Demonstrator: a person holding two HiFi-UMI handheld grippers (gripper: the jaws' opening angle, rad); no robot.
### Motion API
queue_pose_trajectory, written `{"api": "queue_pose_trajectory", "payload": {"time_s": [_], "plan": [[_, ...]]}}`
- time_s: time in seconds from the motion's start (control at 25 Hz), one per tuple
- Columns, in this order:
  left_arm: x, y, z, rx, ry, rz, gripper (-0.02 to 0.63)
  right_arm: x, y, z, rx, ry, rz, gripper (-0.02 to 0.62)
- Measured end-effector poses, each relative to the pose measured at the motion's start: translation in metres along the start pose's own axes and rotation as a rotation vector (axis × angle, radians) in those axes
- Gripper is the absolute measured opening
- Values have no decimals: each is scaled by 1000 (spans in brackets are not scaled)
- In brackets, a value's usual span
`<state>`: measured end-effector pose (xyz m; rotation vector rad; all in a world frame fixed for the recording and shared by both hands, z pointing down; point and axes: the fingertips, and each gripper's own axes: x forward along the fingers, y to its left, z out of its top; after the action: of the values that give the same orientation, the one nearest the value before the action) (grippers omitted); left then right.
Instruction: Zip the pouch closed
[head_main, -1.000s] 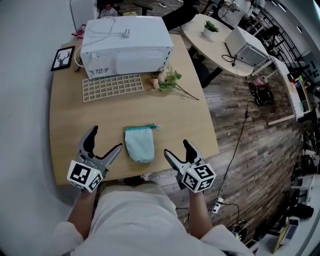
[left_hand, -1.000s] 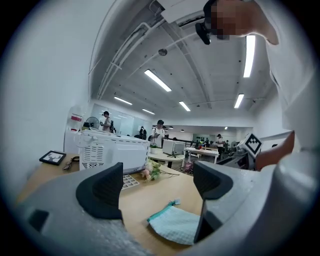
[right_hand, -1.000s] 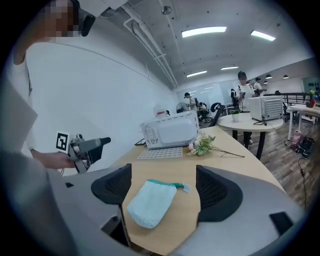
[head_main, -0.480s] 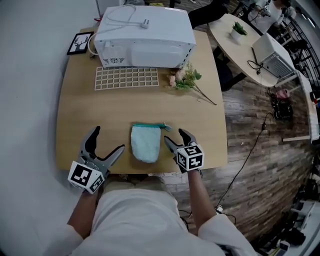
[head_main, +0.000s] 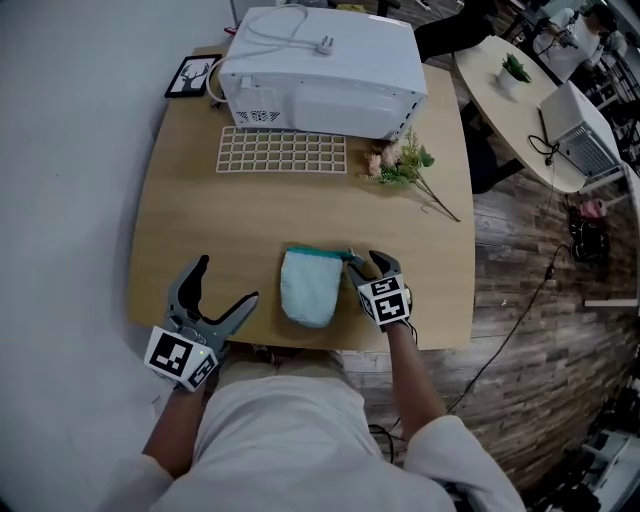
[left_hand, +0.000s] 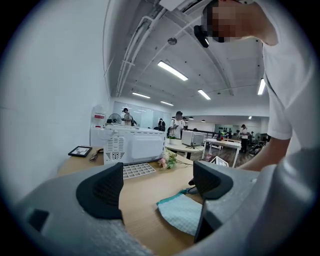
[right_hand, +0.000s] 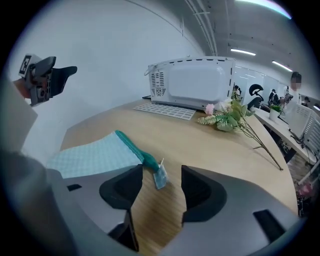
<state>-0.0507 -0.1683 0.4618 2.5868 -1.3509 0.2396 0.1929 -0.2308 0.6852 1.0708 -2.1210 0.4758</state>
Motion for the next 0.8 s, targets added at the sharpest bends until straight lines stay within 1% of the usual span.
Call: {"api": "queue_pose_trajectory", "payload": {"time_s": [0.12, 0.2, 0.4, 0.6, 0.64, 0.68, 0.8], "plan": [[-3, -1, -5, -11, 8, 8, 434, 6, 1, -1, -12, 13, 13, 226], [-3, -4, -6, -14, 9, 6, 433, 8, 2, 0, -21, 18, 22, 193], [-3, -6, -6, -18, 0, 6, 433, 17, 4, -8, -51, 88, 48, 184], [2, -7, -7, -32, -6, -8, 433, 19, 5, -8, -55, 118, 67, 167], [3, -8, -7, -33, -7, -12, 433, 19, 5, -8, -63, 121, 69, 143], [4, -9, -7, -33, -8, -17, 433, 19, 7, -8, -74, 125, 69, 93], [5, -9, -6, -33, -13, -27, 433, 18, 13, -8, -108, 129, 61, 53]]}}
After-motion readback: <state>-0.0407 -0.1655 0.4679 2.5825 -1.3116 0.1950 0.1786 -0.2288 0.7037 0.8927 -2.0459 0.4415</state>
